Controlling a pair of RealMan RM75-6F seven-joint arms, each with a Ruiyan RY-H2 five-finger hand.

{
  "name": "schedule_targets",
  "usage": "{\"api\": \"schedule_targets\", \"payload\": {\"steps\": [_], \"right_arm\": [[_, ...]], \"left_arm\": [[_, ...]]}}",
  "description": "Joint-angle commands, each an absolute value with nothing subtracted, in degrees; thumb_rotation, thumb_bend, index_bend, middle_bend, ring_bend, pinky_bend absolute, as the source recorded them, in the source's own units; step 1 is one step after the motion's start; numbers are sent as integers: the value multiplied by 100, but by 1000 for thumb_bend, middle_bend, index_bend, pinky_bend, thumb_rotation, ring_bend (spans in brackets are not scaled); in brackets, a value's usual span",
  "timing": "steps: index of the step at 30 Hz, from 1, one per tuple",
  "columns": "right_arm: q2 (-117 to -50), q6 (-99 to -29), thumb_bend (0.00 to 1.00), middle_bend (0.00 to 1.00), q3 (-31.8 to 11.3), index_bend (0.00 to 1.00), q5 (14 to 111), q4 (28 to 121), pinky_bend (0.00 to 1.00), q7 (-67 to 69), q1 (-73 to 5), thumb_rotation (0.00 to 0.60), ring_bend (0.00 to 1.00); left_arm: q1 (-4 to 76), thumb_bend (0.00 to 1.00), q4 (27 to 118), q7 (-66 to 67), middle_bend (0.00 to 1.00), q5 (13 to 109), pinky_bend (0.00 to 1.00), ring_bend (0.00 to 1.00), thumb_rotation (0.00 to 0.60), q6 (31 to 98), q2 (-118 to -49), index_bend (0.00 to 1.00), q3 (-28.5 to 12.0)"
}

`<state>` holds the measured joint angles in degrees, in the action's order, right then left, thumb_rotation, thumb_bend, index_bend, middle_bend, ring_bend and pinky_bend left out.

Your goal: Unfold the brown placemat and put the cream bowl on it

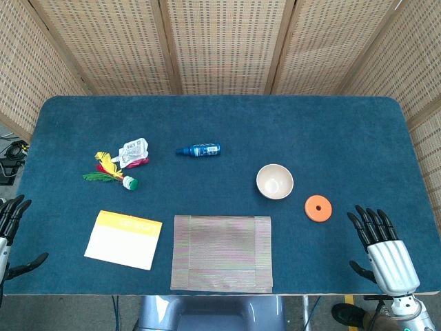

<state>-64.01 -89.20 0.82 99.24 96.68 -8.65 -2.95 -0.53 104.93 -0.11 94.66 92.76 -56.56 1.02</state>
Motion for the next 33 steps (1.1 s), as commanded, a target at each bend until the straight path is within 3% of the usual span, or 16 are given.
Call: {"api": "schedule_targets", "payload": {"steps": [1,4,12,18,22,25,33], "right_arm": [[-6406,-8909,0,0,84,0,9922,9664,0,-872,-299,600,0],[-6424,-8838,0,0,104,0,9898,9656,0,-850,-317,600,0],[-6634,-7685,0,0,-141,0,9310,9386,0,-886,-931,600,0],[-6739,-6581,0,0,-527,5,8787,9216,0,-1060,-1695,600,0],[-7231,-5465,0,0,-926,41,8261,8653,0,-1085,-2574,600,0],[-7424,-5129,0,0,-998,59,8098,8459,0,-1052,-2862,600,0],[-8039,-4771,253,0,-1089,153,7900,7832,0,-1199,-3440,600,0]], "left_arm": [[-55,0,10487,-10,0,9471,0,0,600,9277,-5659,0,105],[-55,0,10485,-7,0,9467,0,0,600,9263,-5658,0,108],[-25,0,10505,140,0,9321,0,0,600,9216,-5701,0,26],[53,0,10523,423,0,9125,0,0,600,9048,-5812,0,-47],[206,0,10522,803,0,8666,0,0,600,8764,-5992,0,-224],[273,0,10526,977,0,8472,0,0,600,8652,-6062,0,-293],[430,0,10499,1293,0,8064,0,0,600,8412,-6222,0,-424]]}}
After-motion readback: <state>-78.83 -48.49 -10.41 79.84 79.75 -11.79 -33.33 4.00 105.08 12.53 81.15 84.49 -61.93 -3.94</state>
